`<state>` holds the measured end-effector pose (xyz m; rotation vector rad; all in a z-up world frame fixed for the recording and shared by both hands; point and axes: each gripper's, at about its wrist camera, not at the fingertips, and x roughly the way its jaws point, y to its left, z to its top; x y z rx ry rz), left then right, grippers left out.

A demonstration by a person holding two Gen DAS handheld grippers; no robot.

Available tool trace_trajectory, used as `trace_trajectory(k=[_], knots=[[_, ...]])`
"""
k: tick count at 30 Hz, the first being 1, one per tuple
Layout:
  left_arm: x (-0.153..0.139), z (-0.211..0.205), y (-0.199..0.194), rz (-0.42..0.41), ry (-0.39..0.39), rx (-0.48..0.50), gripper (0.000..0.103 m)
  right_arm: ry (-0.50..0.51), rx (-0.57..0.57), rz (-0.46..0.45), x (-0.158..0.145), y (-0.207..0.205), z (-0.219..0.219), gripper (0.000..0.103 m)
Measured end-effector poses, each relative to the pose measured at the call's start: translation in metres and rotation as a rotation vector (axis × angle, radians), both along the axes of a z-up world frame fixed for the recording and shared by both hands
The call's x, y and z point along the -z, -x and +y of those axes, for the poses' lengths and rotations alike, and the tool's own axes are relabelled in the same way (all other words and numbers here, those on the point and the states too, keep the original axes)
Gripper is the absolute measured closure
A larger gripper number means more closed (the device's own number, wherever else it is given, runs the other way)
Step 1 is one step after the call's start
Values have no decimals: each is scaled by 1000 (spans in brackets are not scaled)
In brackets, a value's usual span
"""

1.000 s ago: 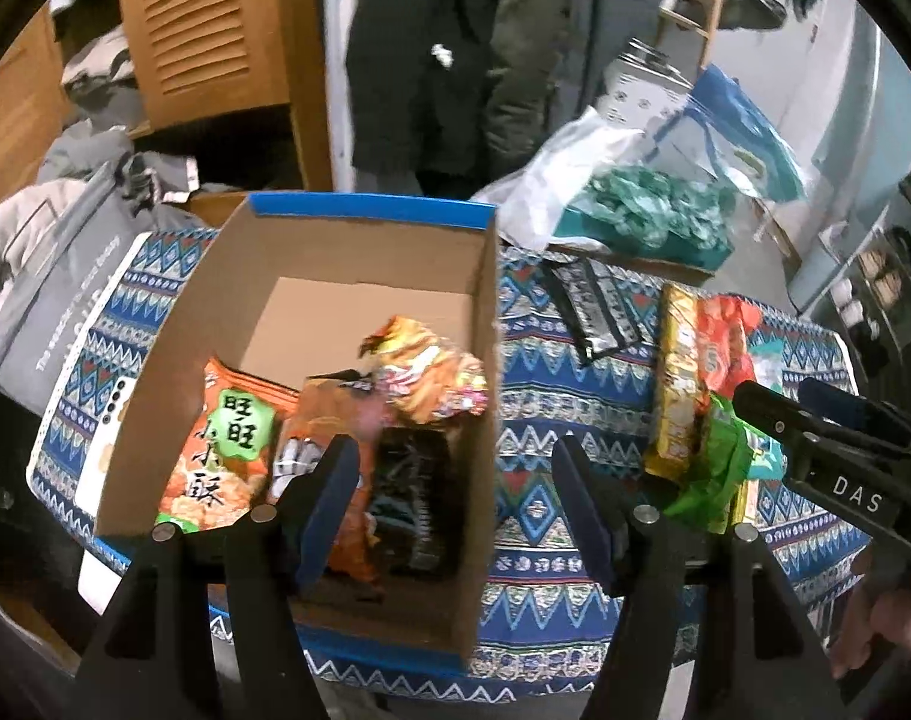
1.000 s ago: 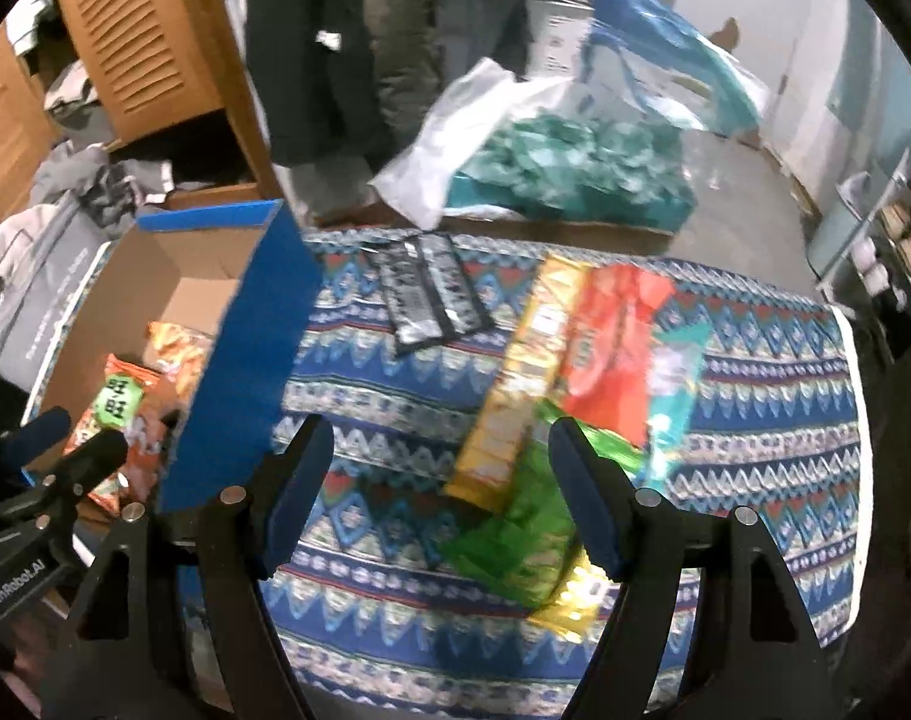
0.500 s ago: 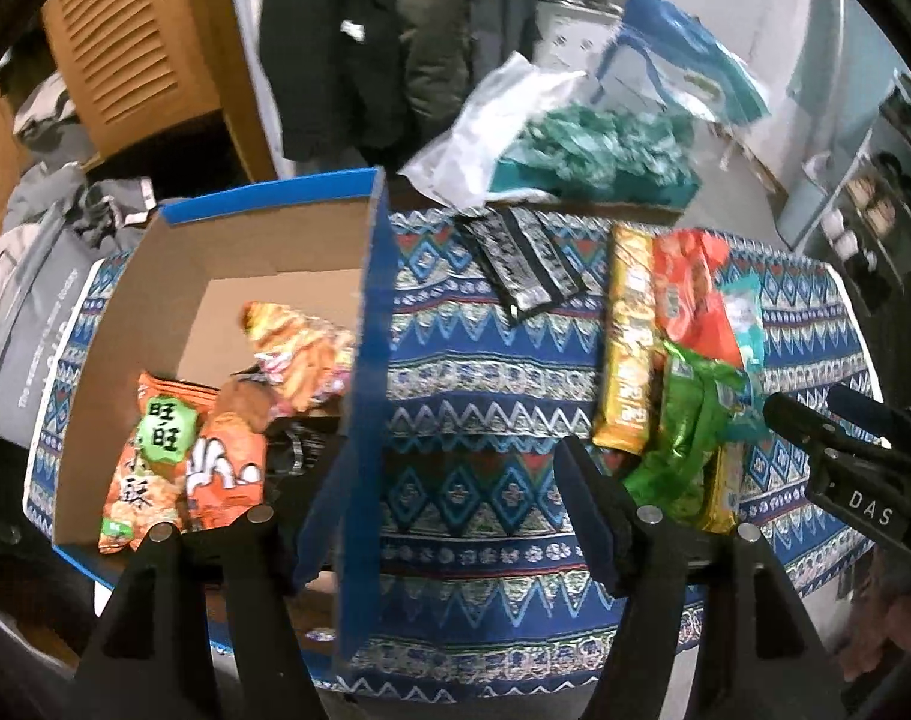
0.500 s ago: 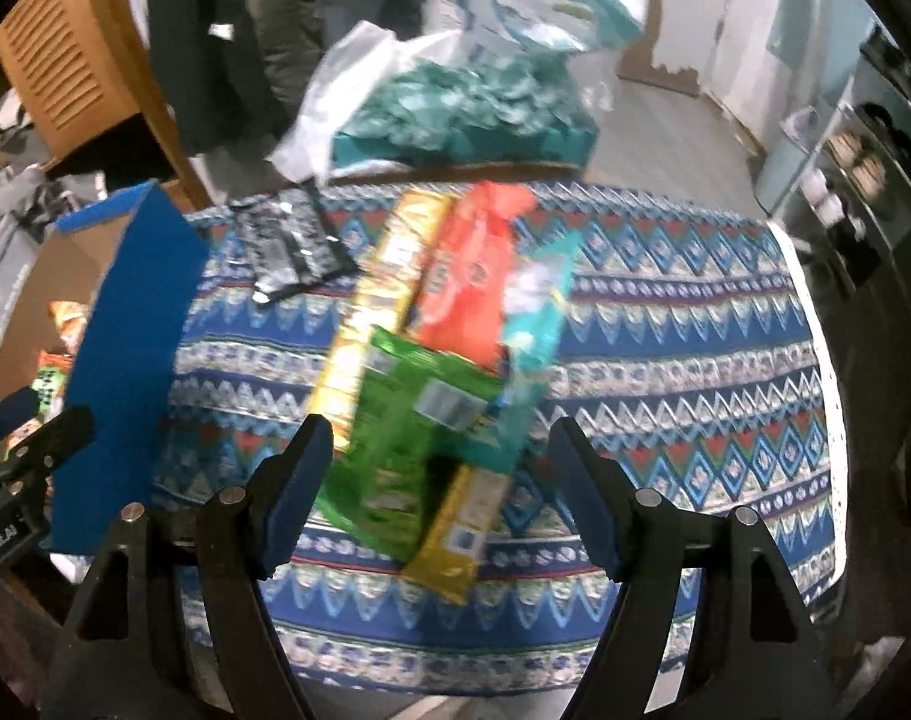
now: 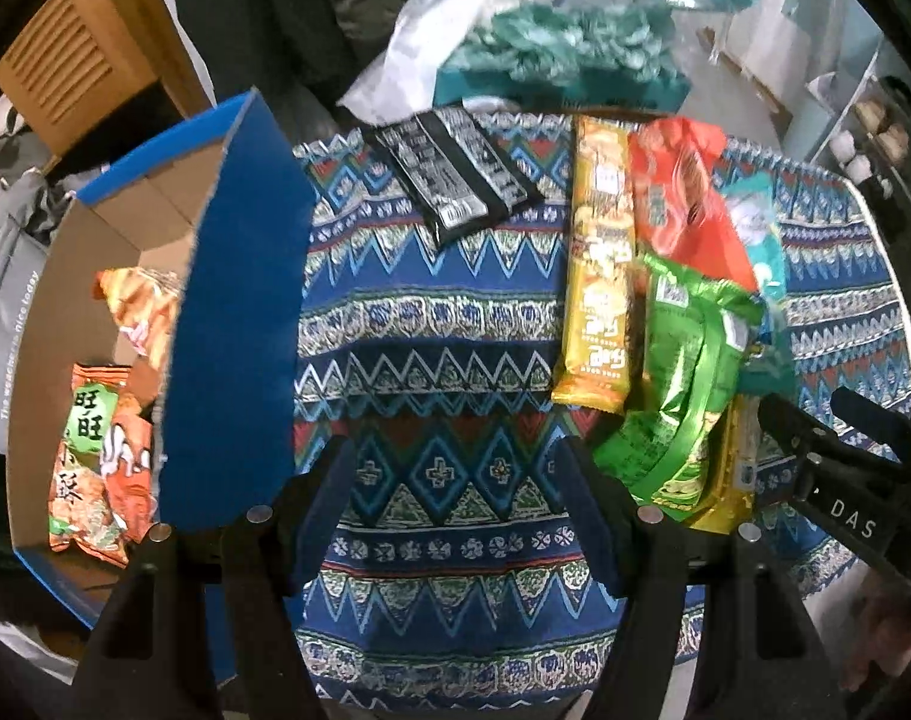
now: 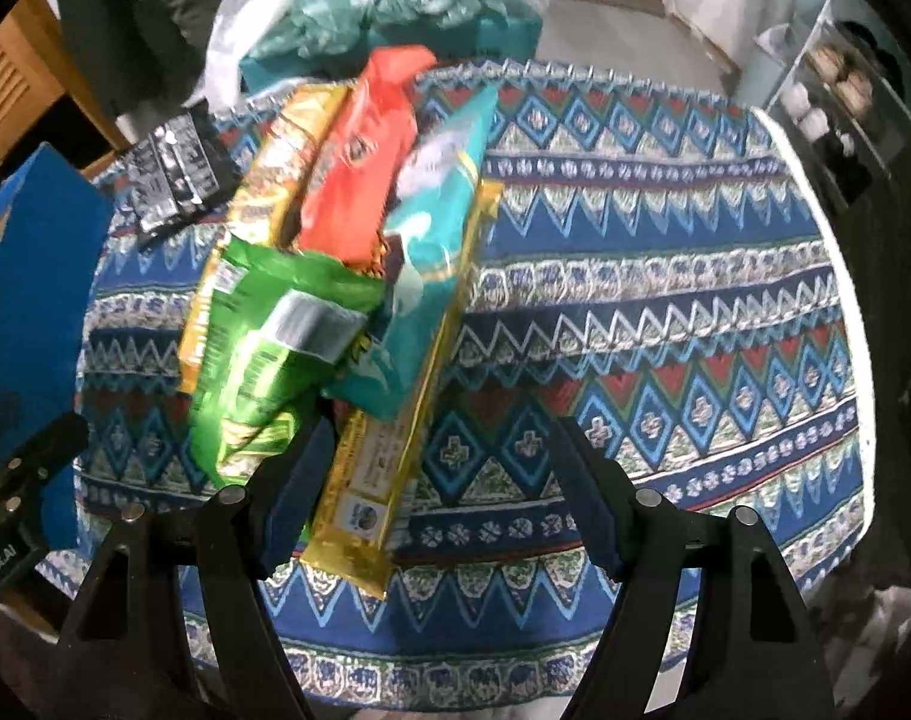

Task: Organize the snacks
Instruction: 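Grasp the yellow snack bar with the right tool while the left grasps the green bag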

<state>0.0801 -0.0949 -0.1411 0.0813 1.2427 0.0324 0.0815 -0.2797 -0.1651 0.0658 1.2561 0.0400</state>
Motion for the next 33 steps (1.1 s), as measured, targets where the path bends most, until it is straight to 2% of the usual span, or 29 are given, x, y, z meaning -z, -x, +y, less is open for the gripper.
trace_trajectory(k=[11,12,13,15,19,25,33], knots=[[13,-13,-9,32,34,8,28,-1,-37,68,36,-5,11,29],[14,-17,-9,35,34,14,28,3,-36,67,37,-4,10,34],[16,-19,-9,38,35,19,28,5,-37,65,37,-3,8,47],[17,-25,-8,45,43,31,28,7,-29,71,36,0,2,59],[22,-40,-8,60,61,60,27,7,9,85,39,8,-23,65],[25,-62,-12,69,79,89,24,5,84,95,36,26,-68,67],[37,-84,-29,82,64,115,22,-75,114,74,36,30,-103,67]])
